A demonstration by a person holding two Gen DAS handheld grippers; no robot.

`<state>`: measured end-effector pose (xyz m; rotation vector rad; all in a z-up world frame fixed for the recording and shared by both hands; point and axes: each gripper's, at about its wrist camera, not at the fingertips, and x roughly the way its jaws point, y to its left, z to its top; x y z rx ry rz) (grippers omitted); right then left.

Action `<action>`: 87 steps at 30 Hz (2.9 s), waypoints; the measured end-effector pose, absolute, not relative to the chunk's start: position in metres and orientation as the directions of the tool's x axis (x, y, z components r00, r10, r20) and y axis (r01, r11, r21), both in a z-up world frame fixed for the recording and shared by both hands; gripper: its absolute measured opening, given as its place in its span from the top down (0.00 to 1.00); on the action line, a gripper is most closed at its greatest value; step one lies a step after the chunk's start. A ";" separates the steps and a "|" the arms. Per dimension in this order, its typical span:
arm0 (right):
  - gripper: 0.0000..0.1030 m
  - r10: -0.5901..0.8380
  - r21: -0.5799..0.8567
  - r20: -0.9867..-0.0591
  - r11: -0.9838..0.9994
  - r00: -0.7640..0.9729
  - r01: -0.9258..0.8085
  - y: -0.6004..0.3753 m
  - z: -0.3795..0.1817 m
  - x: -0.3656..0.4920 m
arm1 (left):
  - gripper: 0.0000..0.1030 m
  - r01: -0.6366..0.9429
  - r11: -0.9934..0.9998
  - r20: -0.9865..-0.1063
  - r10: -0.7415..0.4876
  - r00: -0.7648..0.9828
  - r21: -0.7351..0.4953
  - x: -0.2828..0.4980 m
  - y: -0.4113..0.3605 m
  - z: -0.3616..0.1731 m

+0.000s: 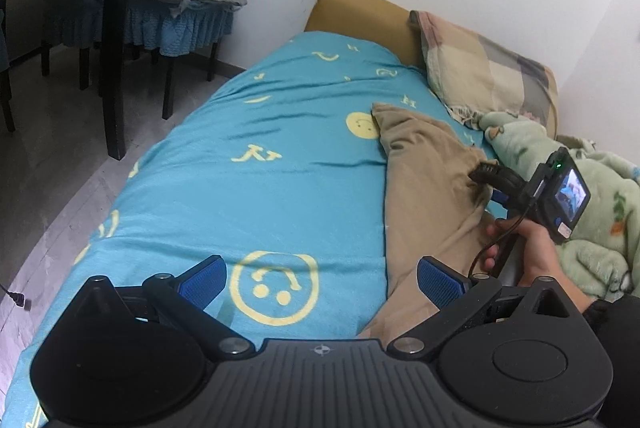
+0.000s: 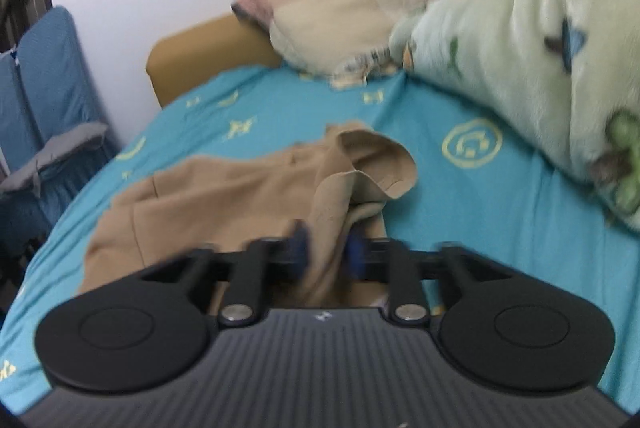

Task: Fold clothes

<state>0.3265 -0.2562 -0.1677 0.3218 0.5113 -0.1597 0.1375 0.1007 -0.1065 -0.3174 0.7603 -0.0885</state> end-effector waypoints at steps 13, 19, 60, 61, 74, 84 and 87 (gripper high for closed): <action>0.13 0.020 0.167 -0.434 0.984 0.901 0.059 -0.231 -0.090 0.180 | 0.01 0.025 0.951 -0.674 -0.238 0.700 -0.310 0.132 0.092 -0.101; 0.13 0.028 0.182 -0.427 0.982 0.904 0.056 -0.224 -0.052 0.067 | 0.01 0.096 0.964 -0.677 -0.243 0.694 -0.247 0.116 0.080 -0.091; 0.13 -0.035 0.514 -0.477 0.800 0.878 0.311 -0.311 -0.064 -0.060 | 0.95 0.123 0.982 -0.710 -0.191 0.678 -0.146 0.036 0.065 -0.047; 0.13 -0.031 0.518 -0.480 0.797 0.877 0.312 -0.312 -0.064 -0.060 | 0.88 0.124 0.978 -0.721 -0.205 0.662 -0.165 0.039 0.065 -0.050; 0.13 -0.004 0.545 -0.508 0.773 0.862 0.324 -0.311 -0.072 -0.058 | 0.43 -0.269 0.932 -0.896 -0.111 0.429 -0.244 0.095 0.131 -0.123; 0.13 -0.001 0.550 -0.522 0.764 0.853 0.338 -0.310 -0.076 -0.058 | 0.97 -0.257 0.949 -0.902 -0.057 0.429 -0.183 0.082 0.123 -0.123; 0.13 0.006 0.551 -0.519 0.767 0.855 0.329 -0.309 -0.075 -0.058 | 0.97 -0.191 0.967 -0.856 -0.051 0.514 -0.172 0.065 0.111 -0.096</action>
